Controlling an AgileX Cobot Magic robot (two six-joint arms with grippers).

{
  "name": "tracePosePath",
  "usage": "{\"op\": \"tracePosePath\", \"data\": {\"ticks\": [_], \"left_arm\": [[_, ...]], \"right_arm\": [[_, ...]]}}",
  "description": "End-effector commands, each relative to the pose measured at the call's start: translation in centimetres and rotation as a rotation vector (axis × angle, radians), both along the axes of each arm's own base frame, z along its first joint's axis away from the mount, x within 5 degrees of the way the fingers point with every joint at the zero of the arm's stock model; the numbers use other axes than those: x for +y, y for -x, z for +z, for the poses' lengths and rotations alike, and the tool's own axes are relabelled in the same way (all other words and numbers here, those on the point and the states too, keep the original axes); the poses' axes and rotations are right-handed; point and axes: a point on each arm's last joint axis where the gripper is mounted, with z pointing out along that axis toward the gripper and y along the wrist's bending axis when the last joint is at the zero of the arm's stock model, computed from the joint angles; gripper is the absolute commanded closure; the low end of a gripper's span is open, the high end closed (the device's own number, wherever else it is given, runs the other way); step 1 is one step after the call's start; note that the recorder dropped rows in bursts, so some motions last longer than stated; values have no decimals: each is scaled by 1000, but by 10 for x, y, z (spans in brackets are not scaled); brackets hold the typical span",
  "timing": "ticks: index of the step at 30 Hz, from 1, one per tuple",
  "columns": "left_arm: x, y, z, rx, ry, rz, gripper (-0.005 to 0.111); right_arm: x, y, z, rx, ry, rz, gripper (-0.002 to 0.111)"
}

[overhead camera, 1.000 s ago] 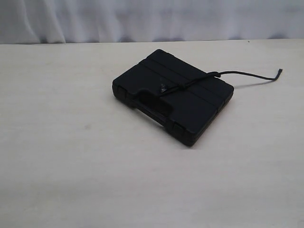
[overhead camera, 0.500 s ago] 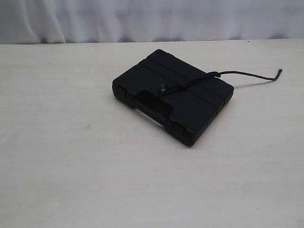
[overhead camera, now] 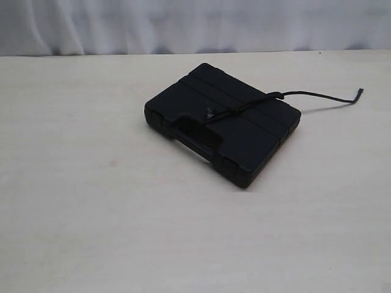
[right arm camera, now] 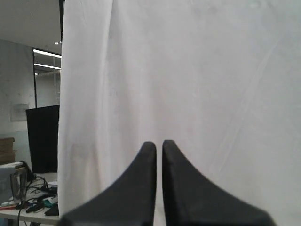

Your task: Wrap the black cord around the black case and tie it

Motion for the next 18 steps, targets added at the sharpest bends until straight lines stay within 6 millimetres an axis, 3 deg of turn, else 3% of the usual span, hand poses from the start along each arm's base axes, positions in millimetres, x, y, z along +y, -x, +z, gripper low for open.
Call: {"op": "tracePosePath", "data": {"ticks": [1,9,18], "left_arm": [[1,-3,-14,59,-37,23,107],[5,-7,-28,219,-68,72,107],[5,-7,-28,219,-68,72,107]], "right_arm": [[-3,-17,-25,88,-35,-15,104],[-7,-32,-51,167,-56,-41,104],[-7,-33,-53,171,-56,-41,104]]}}
